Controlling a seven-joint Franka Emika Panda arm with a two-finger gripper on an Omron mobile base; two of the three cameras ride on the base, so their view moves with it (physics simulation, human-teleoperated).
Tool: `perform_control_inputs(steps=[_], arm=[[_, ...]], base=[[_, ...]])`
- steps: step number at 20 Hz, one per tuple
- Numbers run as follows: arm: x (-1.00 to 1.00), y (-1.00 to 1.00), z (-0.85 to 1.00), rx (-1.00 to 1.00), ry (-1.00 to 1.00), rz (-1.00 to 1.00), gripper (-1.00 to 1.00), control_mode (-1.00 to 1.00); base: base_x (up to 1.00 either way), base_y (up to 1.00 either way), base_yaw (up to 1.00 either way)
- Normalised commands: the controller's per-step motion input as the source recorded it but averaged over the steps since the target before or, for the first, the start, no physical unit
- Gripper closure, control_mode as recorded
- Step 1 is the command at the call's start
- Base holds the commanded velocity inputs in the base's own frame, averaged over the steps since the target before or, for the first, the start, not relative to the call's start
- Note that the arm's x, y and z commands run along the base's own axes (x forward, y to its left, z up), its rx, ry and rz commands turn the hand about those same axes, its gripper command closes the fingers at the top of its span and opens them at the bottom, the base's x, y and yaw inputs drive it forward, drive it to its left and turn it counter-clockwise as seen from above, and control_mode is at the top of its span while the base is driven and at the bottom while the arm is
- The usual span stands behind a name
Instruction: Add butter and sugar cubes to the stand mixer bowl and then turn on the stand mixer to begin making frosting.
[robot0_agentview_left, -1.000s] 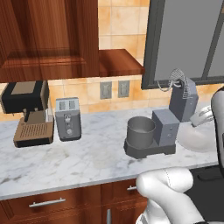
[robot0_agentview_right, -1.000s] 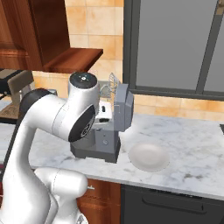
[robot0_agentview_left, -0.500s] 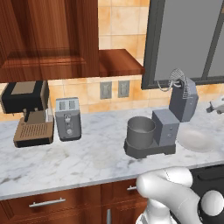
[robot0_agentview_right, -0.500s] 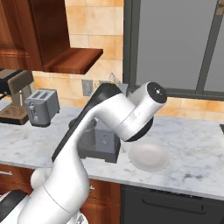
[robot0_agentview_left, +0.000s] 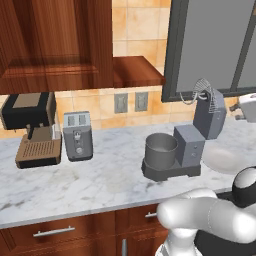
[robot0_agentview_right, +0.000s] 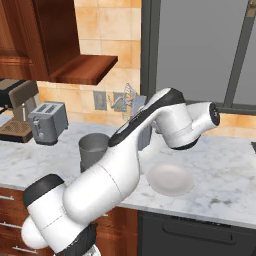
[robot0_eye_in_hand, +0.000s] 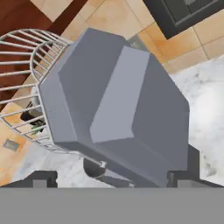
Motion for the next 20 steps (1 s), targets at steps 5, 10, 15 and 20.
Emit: perform_control_inputs(steps=[5,10,15,20], arm=[[0.64,-0.05,-0.14,0.25,0.0,0.0,-1.0,-1.0],[0.46,0.16,-0.09,0.17,0.0,0.0,-1.0,-1.0],[0.0,0.75,0.0,0.03,0.0,0.0,-1.0,-1.0],[-0.26,1.0,0.0,-0.03,-0.06,0.0,-1.0,-1.0]], base=[[0.0,0.0,0.0],[0.0,0.0,0.0],[0.0,0.0,0.0],[0.0,0.0,0.0]])
